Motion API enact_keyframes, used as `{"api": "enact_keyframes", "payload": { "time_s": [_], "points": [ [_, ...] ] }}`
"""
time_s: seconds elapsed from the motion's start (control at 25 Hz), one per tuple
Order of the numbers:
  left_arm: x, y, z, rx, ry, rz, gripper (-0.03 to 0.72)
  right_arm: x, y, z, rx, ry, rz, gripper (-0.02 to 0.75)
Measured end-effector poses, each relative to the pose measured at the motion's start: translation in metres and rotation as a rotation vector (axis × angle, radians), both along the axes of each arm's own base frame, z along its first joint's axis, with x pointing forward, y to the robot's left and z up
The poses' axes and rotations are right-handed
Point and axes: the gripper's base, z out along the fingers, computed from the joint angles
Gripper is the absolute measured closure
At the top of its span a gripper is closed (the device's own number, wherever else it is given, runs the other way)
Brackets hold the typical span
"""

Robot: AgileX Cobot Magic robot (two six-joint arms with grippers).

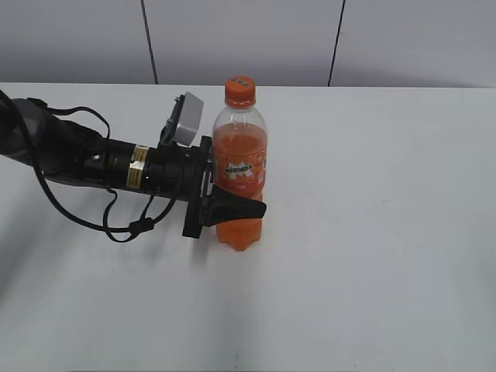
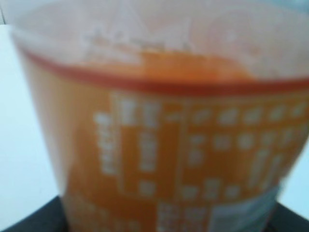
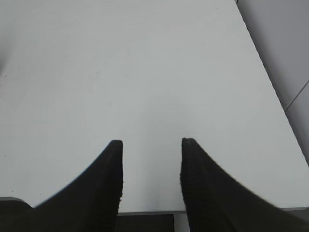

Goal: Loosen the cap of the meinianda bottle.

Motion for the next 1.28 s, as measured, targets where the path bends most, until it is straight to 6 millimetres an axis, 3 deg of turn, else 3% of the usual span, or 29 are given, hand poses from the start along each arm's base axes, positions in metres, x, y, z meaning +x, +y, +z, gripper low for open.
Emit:
{"api": "enact_keyframes", "payload": {
  "time_s": [0.44,0.64,1.04,1.16,1.28],
  "points": [
    [0.000,0.000,0.000,0.001,0.000,0.004,0.268,0.000,0.000,0.001,0.018,0.000,-0.004,0.435],
    [0.000,0.000,0.000,0.001,0.000,0.003,0.270,0.014,0.002,0.019,0.049,0.077,-0.010,0.435],
    [0.000,0.000,0.000,0.002,0.001,0.004,0.270,0.087,0.005,0.086,0.043,0.254,0.028,0.435],
    [0.000,0.000,0.000,0.002,0.002,0.005,0.270,0.119,0.009,0.094,0.092,0.371,0.028,0.435],
    [0.000,0.000,0.000,0.002,0.002,0.005,0.270,0.165,0.011,0.095,0.138,0.514,0.004,0.435]
  ]
}}
